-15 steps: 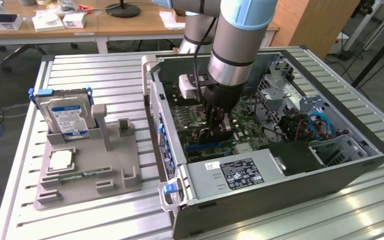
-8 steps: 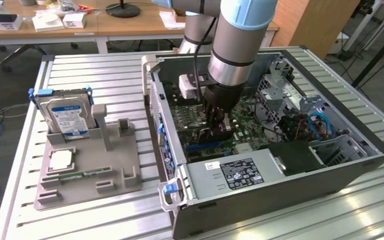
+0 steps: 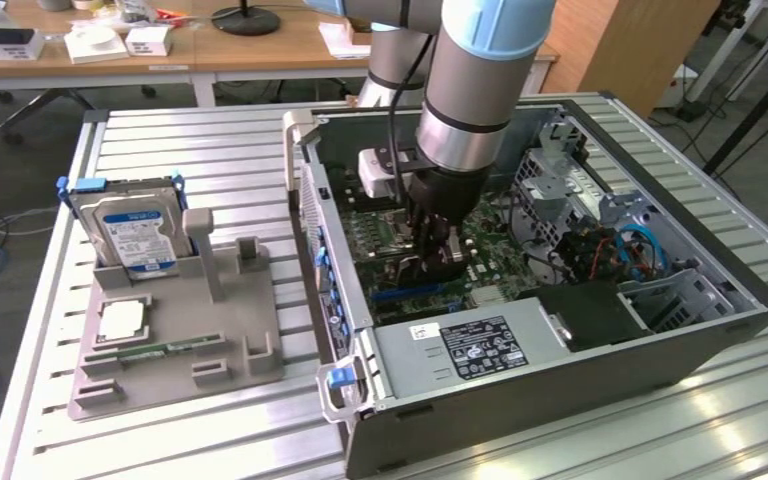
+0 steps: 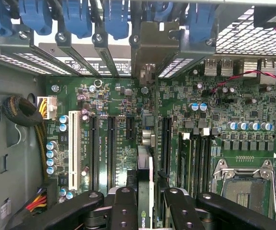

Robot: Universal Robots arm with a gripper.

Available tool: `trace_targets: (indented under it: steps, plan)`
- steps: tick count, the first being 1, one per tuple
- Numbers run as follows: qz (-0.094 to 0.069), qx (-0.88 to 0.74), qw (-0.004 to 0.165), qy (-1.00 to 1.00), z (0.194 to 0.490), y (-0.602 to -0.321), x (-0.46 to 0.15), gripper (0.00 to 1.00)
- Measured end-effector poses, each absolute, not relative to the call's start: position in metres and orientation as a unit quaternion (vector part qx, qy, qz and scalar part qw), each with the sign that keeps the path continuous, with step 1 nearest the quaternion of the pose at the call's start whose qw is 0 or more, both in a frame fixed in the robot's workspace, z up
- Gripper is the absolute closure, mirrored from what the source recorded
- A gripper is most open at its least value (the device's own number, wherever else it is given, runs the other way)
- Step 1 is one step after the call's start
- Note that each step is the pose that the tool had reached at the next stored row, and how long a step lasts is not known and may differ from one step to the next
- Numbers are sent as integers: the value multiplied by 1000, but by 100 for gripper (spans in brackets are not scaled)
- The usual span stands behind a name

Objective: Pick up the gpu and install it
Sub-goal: 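Pick up the gpu and move the gpu toward the slot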

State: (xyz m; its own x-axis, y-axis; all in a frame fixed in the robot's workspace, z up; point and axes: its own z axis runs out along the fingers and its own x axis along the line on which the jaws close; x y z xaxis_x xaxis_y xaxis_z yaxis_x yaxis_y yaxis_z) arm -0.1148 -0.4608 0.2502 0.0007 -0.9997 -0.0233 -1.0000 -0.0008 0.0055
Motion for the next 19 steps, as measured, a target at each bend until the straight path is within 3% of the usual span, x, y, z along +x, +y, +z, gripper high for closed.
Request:
trace_targets:
  steps: [19]
  plan:
    - [10, -709, 6, 705, 250, -461, -115, 74]
